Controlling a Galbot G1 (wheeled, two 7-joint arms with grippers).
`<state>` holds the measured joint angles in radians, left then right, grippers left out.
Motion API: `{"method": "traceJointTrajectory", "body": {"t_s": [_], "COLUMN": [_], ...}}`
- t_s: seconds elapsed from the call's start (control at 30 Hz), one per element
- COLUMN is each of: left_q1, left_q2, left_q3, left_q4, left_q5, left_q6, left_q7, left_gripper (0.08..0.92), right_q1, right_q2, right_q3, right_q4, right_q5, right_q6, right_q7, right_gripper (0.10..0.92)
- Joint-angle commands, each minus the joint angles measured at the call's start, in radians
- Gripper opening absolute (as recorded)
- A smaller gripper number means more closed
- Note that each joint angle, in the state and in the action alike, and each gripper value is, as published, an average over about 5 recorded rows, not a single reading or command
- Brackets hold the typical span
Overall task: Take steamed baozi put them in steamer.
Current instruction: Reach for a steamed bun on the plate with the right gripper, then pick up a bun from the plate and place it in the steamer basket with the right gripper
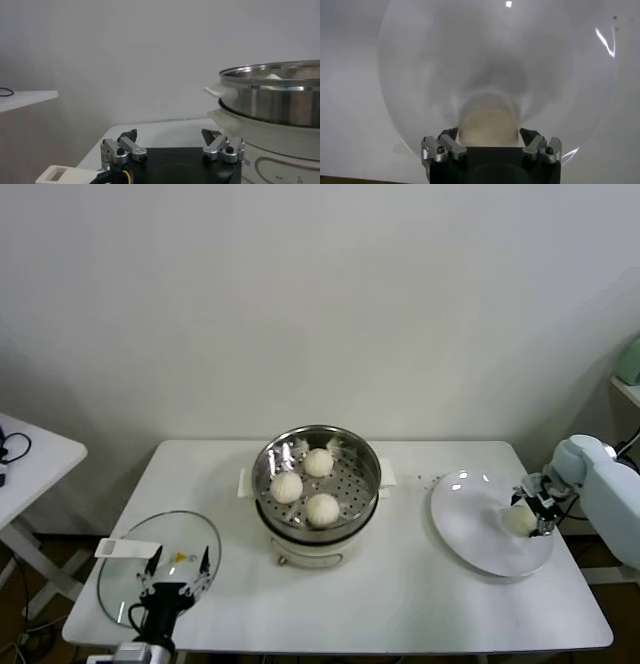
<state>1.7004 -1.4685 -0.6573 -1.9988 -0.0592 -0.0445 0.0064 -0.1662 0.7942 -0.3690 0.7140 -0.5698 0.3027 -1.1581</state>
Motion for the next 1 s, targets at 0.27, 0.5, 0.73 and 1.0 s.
{"method": "traceJointTrajectory", "body": {"t_s": [0.27, 0.5, 0.73, 1.0], "left_q1": [0.003, 0.007, 0.004, -0.003], "left_q2": [0.001, 0.000, -0.004, -0.006], "left_q3": [-0.001, -0.002, 0.004, 0.019], "left_q4": [-0.005, -0.009, -0.015, -0.031], "left_q5": [0.000, -0.002, -0.005, -0.007], "left_q6": [0.000, -0.002, -0.006, -0.009], "left_q7": [0.000, 0.001, 0.001, 0.001], "left_gripper": [0.823, 0.823, 0.823, 0.823], "right_q1": [0.017, 0.156, 0.529, 0.893], "right_q2": [0.009, -0.045, -0.072, 0.080], "right_q3": [-0.013, -0.245, -0.734, -1.143], "right_q4": [-0.008, 0.040, 0.152, 0.220], "right_q5": [0.014, 0.338, 0.857, 1.224], "right_q6": [-0.012, -0.166, -0.371, -0.444], "right_q7": [-0.009, -0.022, 0.007, 0.030], "right_gripper": [0.646, 0.636, 0.636, 0.644]}}
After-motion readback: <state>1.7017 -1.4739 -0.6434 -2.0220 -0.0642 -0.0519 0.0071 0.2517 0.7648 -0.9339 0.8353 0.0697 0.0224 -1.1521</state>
